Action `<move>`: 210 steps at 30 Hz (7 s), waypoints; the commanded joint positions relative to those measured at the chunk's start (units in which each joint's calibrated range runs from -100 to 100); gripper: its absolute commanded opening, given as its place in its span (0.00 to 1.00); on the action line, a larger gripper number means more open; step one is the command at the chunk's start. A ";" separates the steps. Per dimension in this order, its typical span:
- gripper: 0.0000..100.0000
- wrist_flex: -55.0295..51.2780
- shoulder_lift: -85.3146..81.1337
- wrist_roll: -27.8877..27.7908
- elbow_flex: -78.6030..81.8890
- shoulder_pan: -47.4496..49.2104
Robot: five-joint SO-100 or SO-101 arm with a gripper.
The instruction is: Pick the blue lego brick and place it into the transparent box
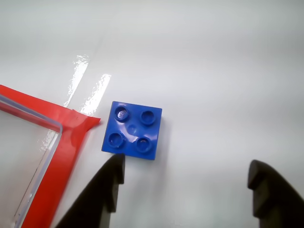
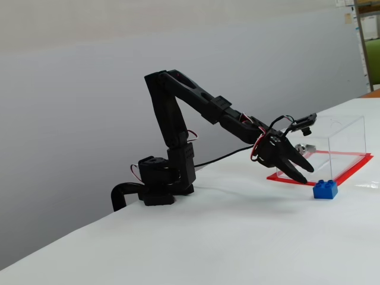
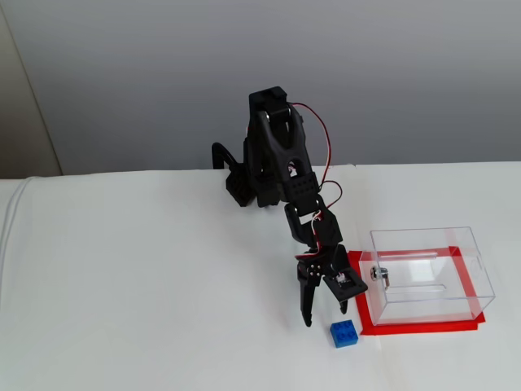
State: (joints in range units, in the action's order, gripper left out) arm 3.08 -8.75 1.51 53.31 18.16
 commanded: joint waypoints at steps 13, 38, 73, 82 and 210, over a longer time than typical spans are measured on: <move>0.28 0.83 3.03 -0.16 -7.29 2.06; 0.28 0.83 14.40 -0.11 -18.05 2.95; 0.28 0.74 18.64 -0.11 -19.68 3.61; 0.14 0.74 18.64 -0.11 -19.22 3.69; 0.28 -10.31 -25.57 -0.73 -14.79 24.24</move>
State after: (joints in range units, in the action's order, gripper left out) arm -7.11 -29.56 1.51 38.75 45.83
